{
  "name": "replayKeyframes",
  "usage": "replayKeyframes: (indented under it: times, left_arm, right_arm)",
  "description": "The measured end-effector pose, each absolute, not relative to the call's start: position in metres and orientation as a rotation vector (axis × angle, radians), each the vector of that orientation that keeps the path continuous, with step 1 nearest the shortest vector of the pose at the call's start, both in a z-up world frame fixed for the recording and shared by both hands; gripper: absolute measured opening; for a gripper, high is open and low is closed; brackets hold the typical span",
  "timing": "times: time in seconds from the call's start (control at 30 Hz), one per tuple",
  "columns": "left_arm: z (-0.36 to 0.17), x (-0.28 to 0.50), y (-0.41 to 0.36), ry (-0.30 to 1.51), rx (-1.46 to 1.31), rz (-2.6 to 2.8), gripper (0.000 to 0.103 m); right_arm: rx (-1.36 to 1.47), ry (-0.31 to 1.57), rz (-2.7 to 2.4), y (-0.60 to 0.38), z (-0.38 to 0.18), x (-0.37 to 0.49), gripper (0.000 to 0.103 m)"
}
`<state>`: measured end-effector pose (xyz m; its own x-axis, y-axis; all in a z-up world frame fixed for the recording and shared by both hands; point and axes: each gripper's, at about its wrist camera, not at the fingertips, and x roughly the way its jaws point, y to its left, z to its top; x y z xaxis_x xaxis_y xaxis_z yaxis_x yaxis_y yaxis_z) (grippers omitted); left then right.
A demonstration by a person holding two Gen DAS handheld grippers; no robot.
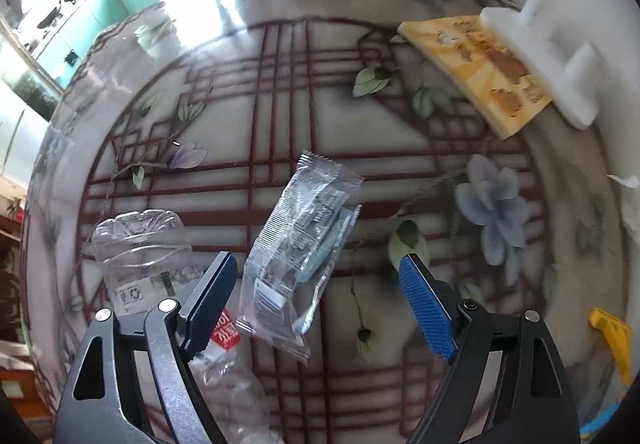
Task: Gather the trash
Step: 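Grasp the clear plastic bottle with the left tool while the right tool grasps the clear wrapper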
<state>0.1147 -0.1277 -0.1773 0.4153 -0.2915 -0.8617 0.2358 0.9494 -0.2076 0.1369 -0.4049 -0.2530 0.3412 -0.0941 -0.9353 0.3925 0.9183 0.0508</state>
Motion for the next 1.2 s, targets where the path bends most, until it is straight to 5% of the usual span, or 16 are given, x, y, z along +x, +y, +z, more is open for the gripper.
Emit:
replayKeyframes:
  times: [0.2, 0.27, 0.6, 0.87, 0.97, 1.2]
  left_arm:
    - [-0.180, 0.136, -0.173, 1.123, -0.048, -0.391, 0.064]
    - [-0.182, 0.145, -0.198, 1.125, -0.022, -0.419, 0.064]
    - [-0.243, 0.176, -0.298, 1.257, -0.011, -0.452, 0.064]
    - [-0.279, 0.193, -0.322, 1.346, -0.010, -0.448, 0.064]
    - [-0.280, 0.193, -0.322, 1.320, 0.004, -0.462, 0.054]
    - [-0.249, 0.183, -0.305, 1.223, 0.037, -0.520, 0.052]
  right_arm:
    - [0.289, 1.171, -0.266, -0.409, -0.261, 0.133, 0.036]
    - [0.326, 1.160, -0.241, -0.418, -0.257, 0.125, 0.030]
    - [0.328, 1.031, -0.252, -0.444, -0.201, 0.073, 0.030]
    - [0.345, 1.044, -0.253, -0.450, -0.210, 0.083, 0.030]
    - [0.333, 1.050, -0.256, -0.445, -0.212, 0.086, 0.030]
    - [0.306, 1.033, -0.218, -0.421, -0.197, 0.091, 0.030]
